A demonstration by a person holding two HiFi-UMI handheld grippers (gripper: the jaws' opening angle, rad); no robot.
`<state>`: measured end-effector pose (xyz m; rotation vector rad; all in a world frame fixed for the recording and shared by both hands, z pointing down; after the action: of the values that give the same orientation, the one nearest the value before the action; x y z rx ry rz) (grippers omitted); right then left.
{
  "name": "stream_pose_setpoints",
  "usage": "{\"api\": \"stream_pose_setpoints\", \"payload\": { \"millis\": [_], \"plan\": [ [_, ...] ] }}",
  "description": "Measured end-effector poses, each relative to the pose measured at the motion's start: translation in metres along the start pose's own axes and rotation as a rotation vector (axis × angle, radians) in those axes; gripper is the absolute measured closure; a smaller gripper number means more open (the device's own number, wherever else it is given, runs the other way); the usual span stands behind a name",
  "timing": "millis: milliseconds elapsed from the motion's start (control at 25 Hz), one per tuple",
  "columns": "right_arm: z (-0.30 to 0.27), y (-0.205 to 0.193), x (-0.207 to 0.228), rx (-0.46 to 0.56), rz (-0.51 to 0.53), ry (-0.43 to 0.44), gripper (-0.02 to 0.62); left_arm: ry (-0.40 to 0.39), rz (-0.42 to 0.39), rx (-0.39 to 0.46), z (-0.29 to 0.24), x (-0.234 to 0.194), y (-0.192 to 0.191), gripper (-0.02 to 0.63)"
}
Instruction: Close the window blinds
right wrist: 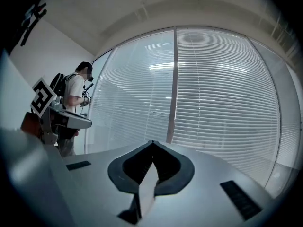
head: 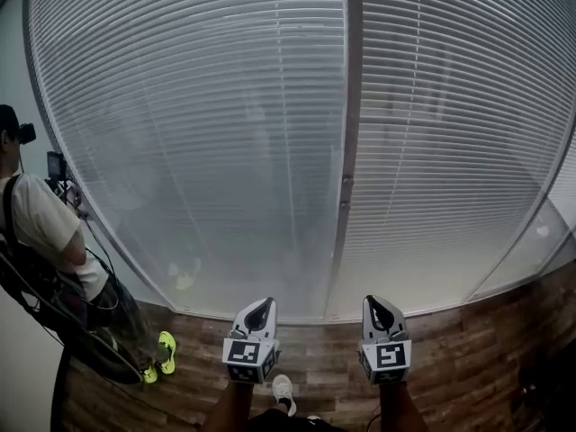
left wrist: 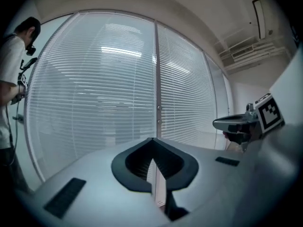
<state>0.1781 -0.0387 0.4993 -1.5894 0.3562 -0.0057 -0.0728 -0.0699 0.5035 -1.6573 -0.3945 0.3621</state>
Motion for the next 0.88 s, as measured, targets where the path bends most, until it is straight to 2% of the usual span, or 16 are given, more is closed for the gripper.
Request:
{"api": "stream_pose_setpoints", "payload": {
  "millis": [160, 320, 560, 720, 880],
  "plan": [
    [0.018, -0.002, -0.016, 0.009, 0.007, 0.047, 0.592, 0.020, -0.019, -0.004, 0.025, 0.017, -0.005, 0.606],
    [0.031, -0.002, -0.027, 0.007, -0.001, 0.072, 0.592, -0.017, -0.033, -0.008, 0.043, 0.029, -0.013, 0.606],
    [0.040, -0.012, -0.047, -0.104, -0.061, 0.123, 0.592, 0.011, -0.051, -0.026, 0.068, 0.031, -0.016, 0.606],
    [0.047, -0.030, -0.067, -0.086, -0.024, 0.162, 0.592, 0.027, -0.046, -0.046, 0.088, 0.028, -0.028, 0.606],
    [0.061, -0.025, -0.092, -0.085, -0.009, 0.162, 0.592, 0.031, -0.038, -0.035, 0.114, 0.019, -0.035, 0.606]
  ]
}}
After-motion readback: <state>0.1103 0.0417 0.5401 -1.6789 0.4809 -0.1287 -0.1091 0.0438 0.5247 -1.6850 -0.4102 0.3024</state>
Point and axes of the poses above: the fingertips, and each gripper's own axes: z backward along the fingers, x to its right, y out of its top, the point moved 6 cm from there along z, backward along the fingers, and after that the axes turned 3 degrees about -x, right-handed, at the moved point
